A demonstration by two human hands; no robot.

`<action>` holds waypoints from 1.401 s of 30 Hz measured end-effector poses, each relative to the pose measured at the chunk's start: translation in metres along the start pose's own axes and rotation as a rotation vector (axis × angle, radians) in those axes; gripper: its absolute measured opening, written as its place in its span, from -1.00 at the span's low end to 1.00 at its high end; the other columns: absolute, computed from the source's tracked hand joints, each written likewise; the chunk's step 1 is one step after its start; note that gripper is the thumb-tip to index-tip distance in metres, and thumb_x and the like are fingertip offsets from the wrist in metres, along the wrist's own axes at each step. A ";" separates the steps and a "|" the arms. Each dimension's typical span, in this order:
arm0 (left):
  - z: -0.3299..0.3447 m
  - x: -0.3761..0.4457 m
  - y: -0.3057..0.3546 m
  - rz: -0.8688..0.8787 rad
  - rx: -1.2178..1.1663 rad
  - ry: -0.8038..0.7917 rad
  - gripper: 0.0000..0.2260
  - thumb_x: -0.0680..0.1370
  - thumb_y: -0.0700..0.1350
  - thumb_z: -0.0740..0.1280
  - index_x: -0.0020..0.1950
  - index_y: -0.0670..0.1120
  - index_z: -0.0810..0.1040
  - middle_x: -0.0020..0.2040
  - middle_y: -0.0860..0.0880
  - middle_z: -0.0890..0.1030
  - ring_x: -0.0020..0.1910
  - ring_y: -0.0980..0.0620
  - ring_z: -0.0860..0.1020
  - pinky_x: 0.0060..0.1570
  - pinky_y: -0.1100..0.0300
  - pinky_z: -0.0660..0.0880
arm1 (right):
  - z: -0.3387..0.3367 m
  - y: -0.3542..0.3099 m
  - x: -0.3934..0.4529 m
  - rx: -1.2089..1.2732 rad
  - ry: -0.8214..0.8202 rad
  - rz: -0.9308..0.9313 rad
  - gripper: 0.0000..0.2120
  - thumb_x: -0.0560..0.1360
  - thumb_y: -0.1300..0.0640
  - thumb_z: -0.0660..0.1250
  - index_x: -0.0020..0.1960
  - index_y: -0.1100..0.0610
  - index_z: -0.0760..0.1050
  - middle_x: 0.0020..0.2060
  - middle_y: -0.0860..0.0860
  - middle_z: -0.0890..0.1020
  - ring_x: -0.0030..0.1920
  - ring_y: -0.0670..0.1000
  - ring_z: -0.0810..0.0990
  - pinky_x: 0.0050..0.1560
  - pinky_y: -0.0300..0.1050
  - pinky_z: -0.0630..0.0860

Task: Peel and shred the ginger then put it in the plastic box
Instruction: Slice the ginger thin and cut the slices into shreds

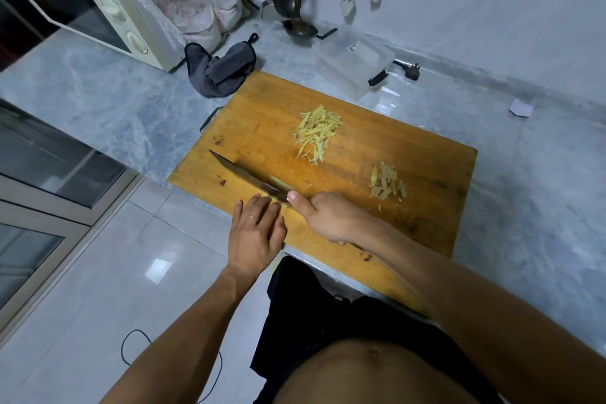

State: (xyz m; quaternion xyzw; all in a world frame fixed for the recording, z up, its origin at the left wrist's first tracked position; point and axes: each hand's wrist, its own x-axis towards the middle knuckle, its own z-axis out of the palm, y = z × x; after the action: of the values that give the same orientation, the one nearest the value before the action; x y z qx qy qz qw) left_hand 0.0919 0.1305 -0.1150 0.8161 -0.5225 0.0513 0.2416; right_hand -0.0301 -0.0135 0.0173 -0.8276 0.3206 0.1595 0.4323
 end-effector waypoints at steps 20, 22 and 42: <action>-0.002 0.001 -0.003 0.078 -0.008 0.020 -0.74 0.58 -0.08 0.31 0.17 -0.19 0.64 0.18 -0.21 0.60 0.27 -0.24 0.49 0.20 -0.25 0.39 | 0.000 0.004 0.006 0.032 -0.042 0.009 -0.31 0.63 -0.35 -0.14 -0.41 0.13 0.28 -0.56 0.08 0.39 -0.53 0.09 0.43 -0.28 0.06 0.60; -0.004 0.001 -0.003 0.073 -0.013 0.001 -0.74 0.57 -0.07 0.32 0.18 -0.17 0.64 0.19 -0.20 0.60 0.29 -0.23 0.48 0.21 -0.25 0.39 | -0.001 0.005 0.005 0.038 -0.035 0.006 -0.32 0.63 -0.34 -0.13 -0.40 0.12 0.30 -0.57 0.05 0.38 -0.55 0.07 0.42 -0.30 0.01 0.57; 0.004 0.001 -0.005 0.045 -0.072 0.087 -0.76 0.56 -0.09 0.33 0.12 -0.19 0.66 0.11 -0.21 0.58 0.21 -0.24 0.51 0.14 -0.25 0.39 | 0.003 0.007 0.005 -0.050 -0.001 -0.075 -0.35 0.66 -0.28 -0.11 -0.42 0.13 0.24 -0.51 0.03 0.33 -0.47 0.05 0.33 -0.29 0.05 0.38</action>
State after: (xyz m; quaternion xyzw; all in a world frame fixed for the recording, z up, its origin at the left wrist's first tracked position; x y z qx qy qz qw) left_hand 0.0955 0.1295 -0.1201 0.7917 -0.5314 0.0735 0.2923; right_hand -0.0307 -0.0159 0.0084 -0.8495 0.2850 0.1518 0.4173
